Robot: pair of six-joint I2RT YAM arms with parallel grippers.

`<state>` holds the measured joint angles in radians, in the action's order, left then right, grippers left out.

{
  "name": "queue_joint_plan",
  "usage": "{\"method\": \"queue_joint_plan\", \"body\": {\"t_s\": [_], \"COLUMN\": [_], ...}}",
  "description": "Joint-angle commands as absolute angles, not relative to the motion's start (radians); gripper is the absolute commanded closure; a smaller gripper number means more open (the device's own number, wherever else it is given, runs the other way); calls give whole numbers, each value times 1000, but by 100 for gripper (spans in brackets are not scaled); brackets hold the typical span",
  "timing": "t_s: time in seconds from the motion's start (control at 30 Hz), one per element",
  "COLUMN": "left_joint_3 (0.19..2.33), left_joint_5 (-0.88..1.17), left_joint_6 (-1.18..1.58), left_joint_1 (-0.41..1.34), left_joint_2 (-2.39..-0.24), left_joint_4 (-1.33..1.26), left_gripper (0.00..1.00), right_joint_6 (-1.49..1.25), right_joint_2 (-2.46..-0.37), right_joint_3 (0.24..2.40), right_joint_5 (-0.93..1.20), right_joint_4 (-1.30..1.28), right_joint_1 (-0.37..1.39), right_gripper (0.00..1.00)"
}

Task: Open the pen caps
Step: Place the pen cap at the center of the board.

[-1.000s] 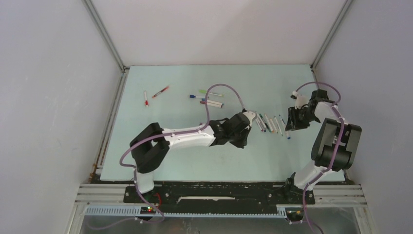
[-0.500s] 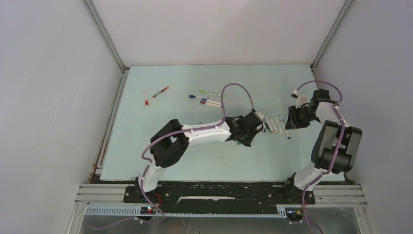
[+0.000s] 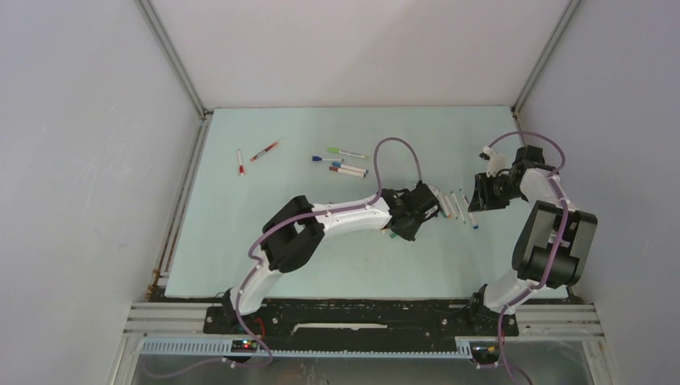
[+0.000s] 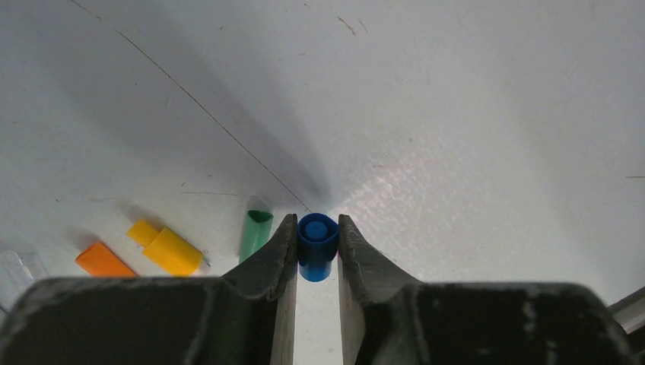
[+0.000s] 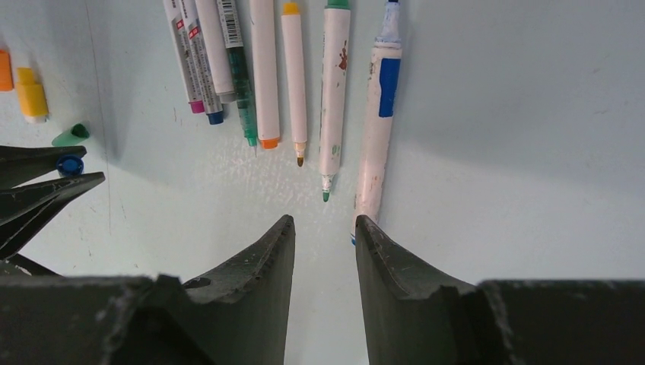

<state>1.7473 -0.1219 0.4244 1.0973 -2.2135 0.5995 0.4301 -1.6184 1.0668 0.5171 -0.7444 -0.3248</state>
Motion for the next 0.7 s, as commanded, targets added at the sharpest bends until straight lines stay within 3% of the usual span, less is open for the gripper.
{"method": "queue_joint_plan", "body": {"t_s": [0.0, 0.67], "left_joint_3": [1819, 1806], "left_joint_5": [-145, -150], "left_joint_6": [408, 404], "left_joint_1": [1103, 1104], "left_joint_2": [-2232, -2203], "left_joint_4": [638, 640], "left_gripper": [75, 61], "right_joint_6": [447, 455], "right_joint_2": [-1578, -1546], "right_joint_3": [1100, 1100], "right_joint_5": [545, 580], "right_joint_4": [-752, -764], "right_joint_1": [-330, -337], "right_gripper": [62, 61]}}
